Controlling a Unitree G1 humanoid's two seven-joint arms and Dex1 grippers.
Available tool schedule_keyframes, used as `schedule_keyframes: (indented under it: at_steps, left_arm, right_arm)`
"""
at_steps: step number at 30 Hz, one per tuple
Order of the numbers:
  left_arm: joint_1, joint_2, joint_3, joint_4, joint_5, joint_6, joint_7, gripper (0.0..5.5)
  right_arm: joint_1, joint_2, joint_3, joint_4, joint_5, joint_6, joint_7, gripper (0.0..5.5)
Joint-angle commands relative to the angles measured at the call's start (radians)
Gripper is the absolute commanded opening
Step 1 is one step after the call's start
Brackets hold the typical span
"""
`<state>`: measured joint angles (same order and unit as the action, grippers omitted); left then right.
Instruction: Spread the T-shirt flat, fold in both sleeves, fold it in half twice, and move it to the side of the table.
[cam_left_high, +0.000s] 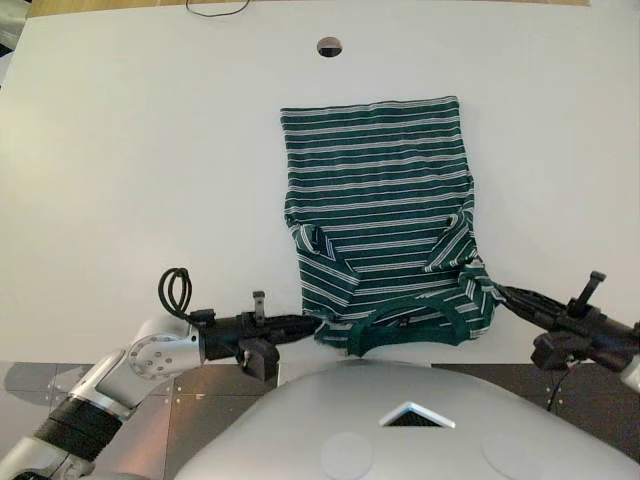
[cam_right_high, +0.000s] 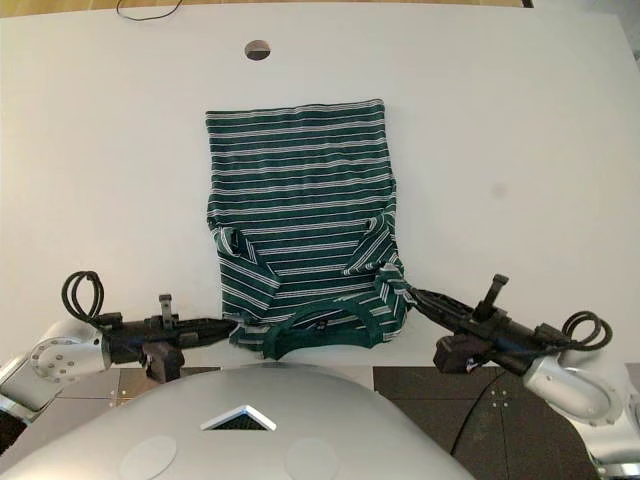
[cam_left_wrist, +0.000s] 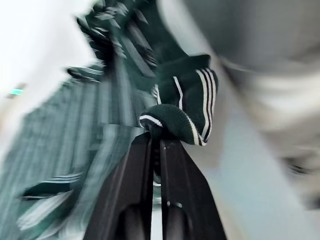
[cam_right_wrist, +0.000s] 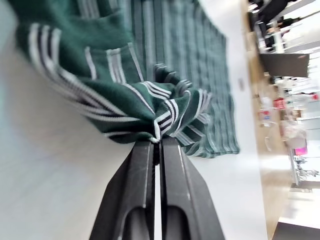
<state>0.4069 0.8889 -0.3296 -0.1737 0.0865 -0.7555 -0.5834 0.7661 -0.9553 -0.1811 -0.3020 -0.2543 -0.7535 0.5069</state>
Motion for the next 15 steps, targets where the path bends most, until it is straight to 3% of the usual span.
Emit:
schedule_keyframes:
  at_steps: [1, 7, 15]
  left_arm:
    - [-0.140, -0.151, 0.070, 0.005, -0.006, 0.111, 0.099, 0.10]
    - [-0.287, -0.330, 0.062, 0.098, 0.091, 0.213, 0.179, 0.10]
    - [-0.475, -0.446, 0.115, 0.396, 0.202, 0.273, 0.346, 0.10]
  right_arm:
    - [-0.195, 0.051, 0.068, 0.022, 0.029, 0.071, 0.008, 0.10]
    - [-0.564, 0.239, 0.215, 0.111, -0.033, 0.216, -0.041, 0.10]
    - [-0.880, 0.371, 0.300, 0.448, -0.140, 0.304, -0.148, 0.10]
